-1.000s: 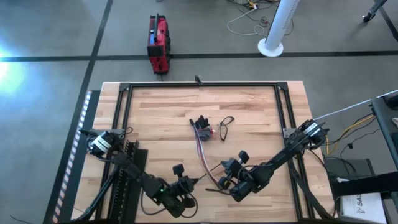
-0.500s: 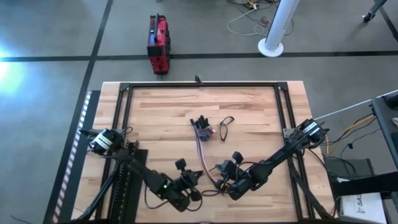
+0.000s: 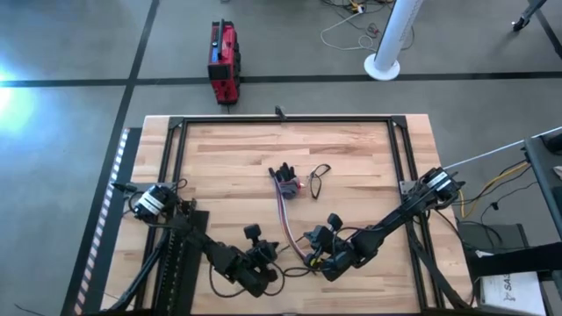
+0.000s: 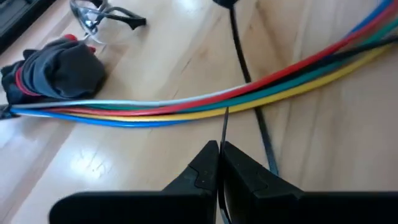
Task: Ziptie cables
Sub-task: Wrap the cable wires together using a black zip tie
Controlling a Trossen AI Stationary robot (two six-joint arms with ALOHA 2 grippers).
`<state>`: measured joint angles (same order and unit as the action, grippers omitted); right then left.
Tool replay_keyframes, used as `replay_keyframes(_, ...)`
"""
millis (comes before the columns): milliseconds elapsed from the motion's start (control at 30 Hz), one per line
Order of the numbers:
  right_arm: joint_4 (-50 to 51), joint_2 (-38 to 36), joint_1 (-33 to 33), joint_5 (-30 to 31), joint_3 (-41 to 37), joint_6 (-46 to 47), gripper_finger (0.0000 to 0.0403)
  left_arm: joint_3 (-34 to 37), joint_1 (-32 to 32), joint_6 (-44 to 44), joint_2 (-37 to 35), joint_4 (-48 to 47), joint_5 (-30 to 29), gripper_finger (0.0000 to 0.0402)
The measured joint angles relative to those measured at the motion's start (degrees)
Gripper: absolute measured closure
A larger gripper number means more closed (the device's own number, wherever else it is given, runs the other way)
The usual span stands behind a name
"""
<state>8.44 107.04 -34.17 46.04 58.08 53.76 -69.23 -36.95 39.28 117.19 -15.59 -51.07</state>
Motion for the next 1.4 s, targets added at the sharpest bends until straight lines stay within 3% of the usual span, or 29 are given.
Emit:
replay_keyframes(333, 0.21, 0.00, 0.09, 0.02, -0.04, 0.00, 0.0403, 0.02, -0.02, -1.07, 2.15, 11.10, 4.21, 0.0401)
replay_keyframes(867, 0.16, 0.00, 0.59, 0.44, -0.26, 0.66, 0.0403, -0.59, -0.17, -2.06, 4.82, 12.05, 6.40, 0.0401)
replay_keyframes(1100, 0.19, -0.02, 0.59, 0.46, -0.26, 0.89, 0.0403, -0.48, -0.28, -10.55, 0.35, 10.70, 8.05, 0.0401)
replay_keyframes(1400, -1.69, -0.02, 0.64, 0.55, -0.26, 2.76, 0.0403, -0.50, -0.26, -21.70, -7.80, 8.90, 5.15, 0.0402)
